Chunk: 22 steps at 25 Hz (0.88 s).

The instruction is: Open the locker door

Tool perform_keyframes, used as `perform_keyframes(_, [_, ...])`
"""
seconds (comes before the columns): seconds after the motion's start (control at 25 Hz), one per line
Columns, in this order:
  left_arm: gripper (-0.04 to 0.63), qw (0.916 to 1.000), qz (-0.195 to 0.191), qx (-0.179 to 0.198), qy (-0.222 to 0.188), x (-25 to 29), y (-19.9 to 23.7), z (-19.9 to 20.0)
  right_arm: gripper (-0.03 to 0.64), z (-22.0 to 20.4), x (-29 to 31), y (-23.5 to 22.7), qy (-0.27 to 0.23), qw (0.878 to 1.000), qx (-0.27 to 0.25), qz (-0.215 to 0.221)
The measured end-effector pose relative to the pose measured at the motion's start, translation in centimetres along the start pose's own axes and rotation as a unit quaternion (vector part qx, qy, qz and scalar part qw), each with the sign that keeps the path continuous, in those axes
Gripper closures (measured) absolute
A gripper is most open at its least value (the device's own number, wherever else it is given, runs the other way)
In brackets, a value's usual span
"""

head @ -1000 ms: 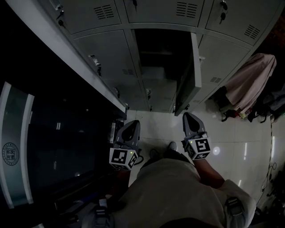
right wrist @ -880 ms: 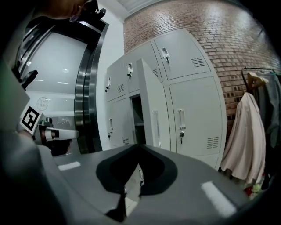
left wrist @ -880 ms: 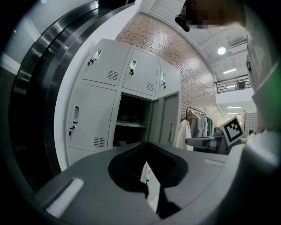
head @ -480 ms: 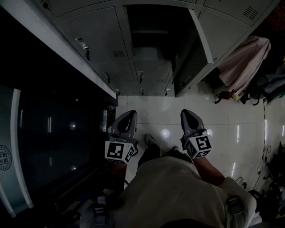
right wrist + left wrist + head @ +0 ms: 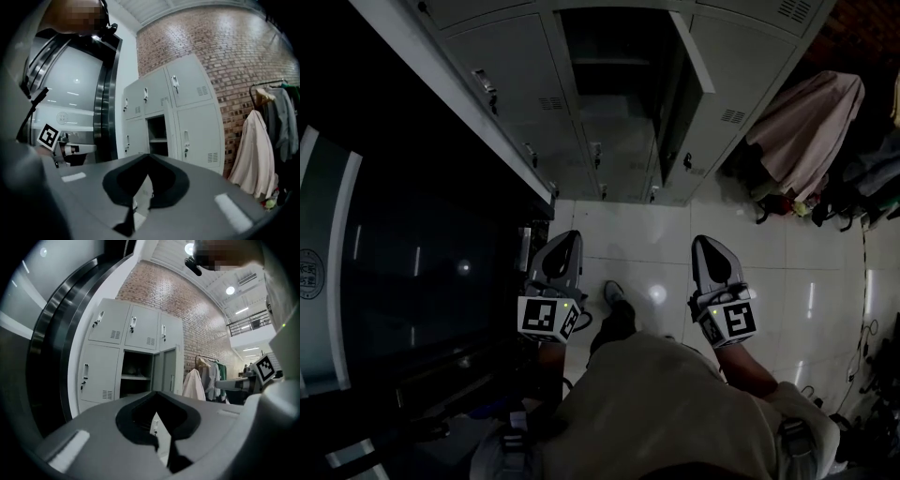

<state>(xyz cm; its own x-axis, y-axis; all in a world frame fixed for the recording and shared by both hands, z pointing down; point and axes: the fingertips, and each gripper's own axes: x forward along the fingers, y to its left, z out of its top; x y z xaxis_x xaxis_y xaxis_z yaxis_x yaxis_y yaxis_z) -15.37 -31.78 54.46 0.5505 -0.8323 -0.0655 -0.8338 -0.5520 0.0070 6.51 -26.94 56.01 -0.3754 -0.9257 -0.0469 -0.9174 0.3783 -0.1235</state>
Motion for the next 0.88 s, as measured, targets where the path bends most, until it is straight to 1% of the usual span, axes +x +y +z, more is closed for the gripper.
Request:
perform_keyframes(0.08, [0.537,0.9999,0.001,0.009,-0.005,-1.3,-2.9,1.2,0.615,0.2,-3.8,-0.6,0.014,1.000,-0.004,-0.002])
perform_keyframes(0.12, [0.537,0.9999,0.002,0.012,-0.007,-2.2,-4.5,1.6,0.615,0.6,-5.4,-1.0,0.005,1.000,0.001,-0.001])
perform_keyframes(0.2, [0.537,0.9999,0.004,0.015,-0.006,-4.1,-7.5,1.8,0.615,1.9,-8.6,-1.4,-0.033,0.999,0.010,0.003])
perform_keyframes(0.24, [0.537,0.9999,0.005,0.015,-0.005,-5.1,-9.0,1.8,0.615,2.1,-10.1,-1.4,-0.037,0.999,0.009,0.005])
perform_keyframes(0.36, [0.537,0.9998,0.004,0.018,-0.005,-8.1,-12.7,1.6,0.615,1.3,-14.5,-0.8,-0.003,1.000,0.012,0.017])
perform_keyframes(0.48, [0.537,0.9995,0.013,0.027,0.002,-11.3,-16.1,1.0,0.615,0.2,-18.5,-0.1,0.002,0.999,0.020,0.031])
perform_keyframes(0.52, [0.537,0.9994,0.020,0.026,0.008,-12.2,-17.0,0.3,0.615,-0.2,-19.6,-0.1,-0.002,0.999,0.024,0.035])
perform_keyframes(0.6, [0.537,0.9992,0.030,0.019,0.020,-13.8,-18.5,-1.3,0.615,-0.5,-21.2,0.0,-0.028,0.998,0.040,0.043])
perform_keyframes(0.68, [0.537,0.9991,0.027,0.022,0.023,-15.2,-20.1,-2.1,0.615,-0.3,-22.7,0.6,-0.052,0.996,0.050,0.054])
perform_keyframes(0.72, [0.537,0.9991,0.026,0.025,0.023,-15.8,-20.8,-2.3,0.615,-0.4,-23.6,1.0,-0.048,0.996,0.045,0.058])
perform_keyframes(0.8, [0.537,0.9991,0.026,0.027,0.021,-16.7,-22.1,-2.3,0.615,-1.0,-25.2,1.3,-0.014,0.998,0.027,0.063])
perform_keyframes(0.88, [0.536,0.9992,0.024,0.029,0.015,-17.1,-23.3,-2.2,0.615,-0.9,-26.1,1.4,-0.006,0.997,0.019,0.069])
